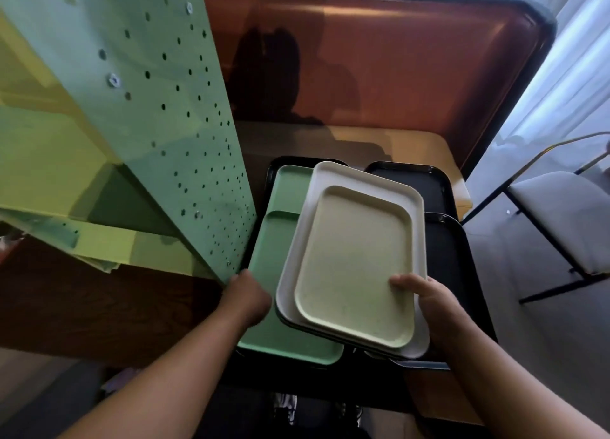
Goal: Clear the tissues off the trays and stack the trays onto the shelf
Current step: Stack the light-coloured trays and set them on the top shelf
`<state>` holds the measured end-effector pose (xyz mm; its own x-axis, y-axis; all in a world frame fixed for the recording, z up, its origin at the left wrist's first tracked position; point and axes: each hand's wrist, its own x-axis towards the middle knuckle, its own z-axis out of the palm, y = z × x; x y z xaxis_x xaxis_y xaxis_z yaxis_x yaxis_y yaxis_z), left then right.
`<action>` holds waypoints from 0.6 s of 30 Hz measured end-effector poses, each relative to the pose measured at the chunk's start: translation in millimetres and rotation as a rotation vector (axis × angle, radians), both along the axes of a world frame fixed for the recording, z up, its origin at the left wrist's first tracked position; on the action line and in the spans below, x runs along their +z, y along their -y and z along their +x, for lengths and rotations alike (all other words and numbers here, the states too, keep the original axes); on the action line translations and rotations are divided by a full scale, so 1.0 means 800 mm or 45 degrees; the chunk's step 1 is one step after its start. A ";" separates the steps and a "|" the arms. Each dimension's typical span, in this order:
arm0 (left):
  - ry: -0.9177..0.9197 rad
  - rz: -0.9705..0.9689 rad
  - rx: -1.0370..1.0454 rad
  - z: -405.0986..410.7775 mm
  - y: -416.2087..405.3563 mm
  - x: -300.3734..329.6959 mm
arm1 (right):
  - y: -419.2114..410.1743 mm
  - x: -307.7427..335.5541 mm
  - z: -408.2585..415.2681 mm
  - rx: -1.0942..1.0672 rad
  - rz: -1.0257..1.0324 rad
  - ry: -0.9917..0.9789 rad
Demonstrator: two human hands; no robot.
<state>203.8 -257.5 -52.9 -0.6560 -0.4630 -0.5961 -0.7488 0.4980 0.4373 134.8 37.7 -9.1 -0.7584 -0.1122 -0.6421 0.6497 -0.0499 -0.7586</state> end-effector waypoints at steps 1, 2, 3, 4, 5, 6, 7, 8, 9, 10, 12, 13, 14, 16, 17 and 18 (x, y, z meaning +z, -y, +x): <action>0.091 -0.108 -0.104 0.005 -0.004 -0.014 | -0.004 -0.001 0.002 -0.042 -0.005 0.012; 0.150 -0.160 -0.165 0.010 -0.009 -0.021 | -0.008 -0.004 0.004 -0.083 -0.018 0.022; 0.186 -0.200 -0.204 0.012 -0.013 -0.026 | -0.011 -0.005 0.007 -0.121 -0.020 0.040; 0.204 -0.253 -0.251 0.013 -0.015 -0.031 | -0.015 -0.008 0.011 -0.145 -0.019 0.054; 0.211 -0.318 -0.305 0.012 -0.016 -0.034 | -0.020 -0.017 0.014 -0.171 -0.018 0.069; 0.217 -0.392 -0.367 0.011 -0.016 -0.036 | -0.023 -0.021 0.018 -0.184 -0.021 0.071; 0.212 -0.468 -0.445 0.009 -0.013 -0.043 | -0.026 -0.024 0.023 -0.188 -0.015 0.067; 0.204 -0.533 -0.517 0.008 -0.013 -0.046 | -0.029 -0.028 0.027 -0.194 -0.013 0.054; 0.220 -0.569 -0.578 0.008 -0.012 -0.048 | -0.030 -0.028 0.031 -0.195 -0.008 0.049; 0.242 -0.588 -0.618 0.007 -0.012 -0.049 | -0.028 -0.027 0.036 -0.186 0.003 0.046; 0.252 -0.624 -0.656 0.003 -0.013 -0.049 | -0.025 -0.029 0.043 -0.171 0.021 0.050; 0.239 -0.655 -0.672 0.001 -0.013 -0.048 | -0.023 -0.029 0.046 -0.172 0.031 0.058; 0.222 -0.676 -0.676 -0.002 -0.013 -0.046 | -0.022 -0.033 0.048 -0.175 0.042 0.063; 0.189 -0.677 -0.659 -0.009 -0.010 -0.043 | -0.019 -0.037 0.051 -0.189 0.044 0.072; 0.166 -0.663 -0.630 -0.012 -0.006 -0.043 | -0.018 -0.039 0.051 -0.190 0.027 0.079; 0.138 -0.645 -0.591 -0.015 -0.003 -0.042 | -0.018 -0.039 0.049 -0.177 0.019 0.083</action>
